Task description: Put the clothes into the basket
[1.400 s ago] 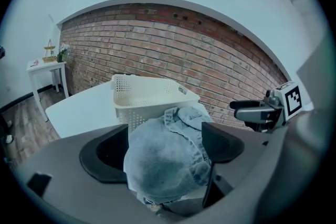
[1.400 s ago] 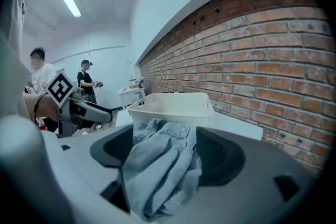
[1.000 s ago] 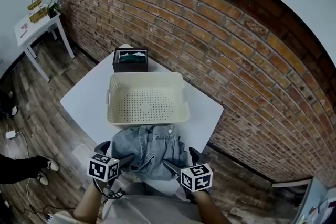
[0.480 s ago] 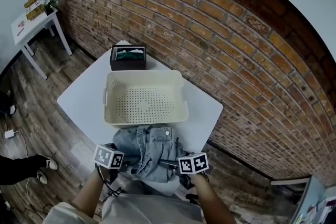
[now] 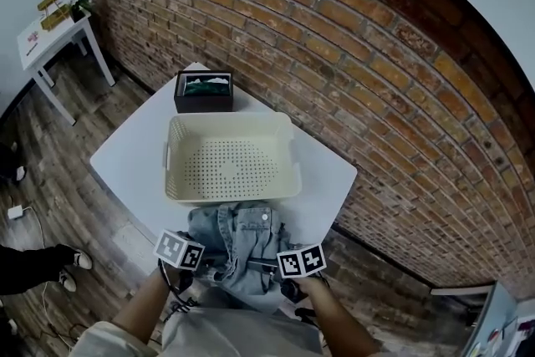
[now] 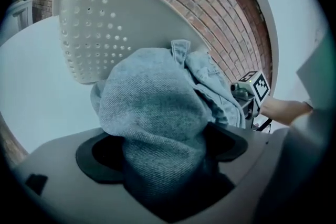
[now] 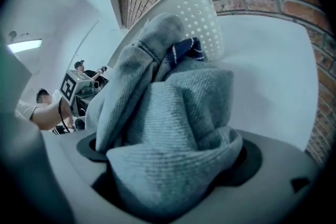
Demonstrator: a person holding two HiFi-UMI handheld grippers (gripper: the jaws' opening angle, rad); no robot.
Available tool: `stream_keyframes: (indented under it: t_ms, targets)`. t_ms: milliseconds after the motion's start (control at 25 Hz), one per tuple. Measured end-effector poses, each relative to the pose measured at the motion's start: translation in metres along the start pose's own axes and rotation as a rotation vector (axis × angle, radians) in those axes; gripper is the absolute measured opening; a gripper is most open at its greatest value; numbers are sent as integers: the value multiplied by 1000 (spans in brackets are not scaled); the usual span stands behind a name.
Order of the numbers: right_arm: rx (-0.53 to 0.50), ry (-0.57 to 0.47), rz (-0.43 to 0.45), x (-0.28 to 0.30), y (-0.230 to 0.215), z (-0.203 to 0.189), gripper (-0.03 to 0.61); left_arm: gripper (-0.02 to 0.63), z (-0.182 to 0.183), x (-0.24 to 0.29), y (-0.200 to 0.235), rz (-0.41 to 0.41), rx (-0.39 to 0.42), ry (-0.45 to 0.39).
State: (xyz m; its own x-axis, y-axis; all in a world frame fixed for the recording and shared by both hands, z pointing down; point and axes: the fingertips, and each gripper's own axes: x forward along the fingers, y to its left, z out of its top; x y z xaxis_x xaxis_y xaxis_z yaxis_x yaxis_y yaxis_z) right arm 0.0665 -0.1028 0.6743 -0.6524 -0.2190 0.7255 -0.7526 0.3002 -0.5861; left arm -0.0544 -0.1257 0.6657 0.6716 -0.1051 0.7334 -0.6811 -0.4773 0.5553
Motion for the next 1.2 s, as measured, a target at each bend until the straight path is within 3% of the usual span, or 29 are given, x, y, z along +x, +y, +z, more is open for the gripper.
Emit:
stream_keyframes:
  t_ms: [200,520,1200]
  targets:
    - [-25,-1,86,1,12,3,511,406,6,1,-18,-59,-1,-36]
    - [-115,-31,111,-13,30,9,457,343,11,-9,-40,-53,57,-73]
    - [-337,-210,104,-97,107,40,448,310,44,-104,-110,51,259,-290]
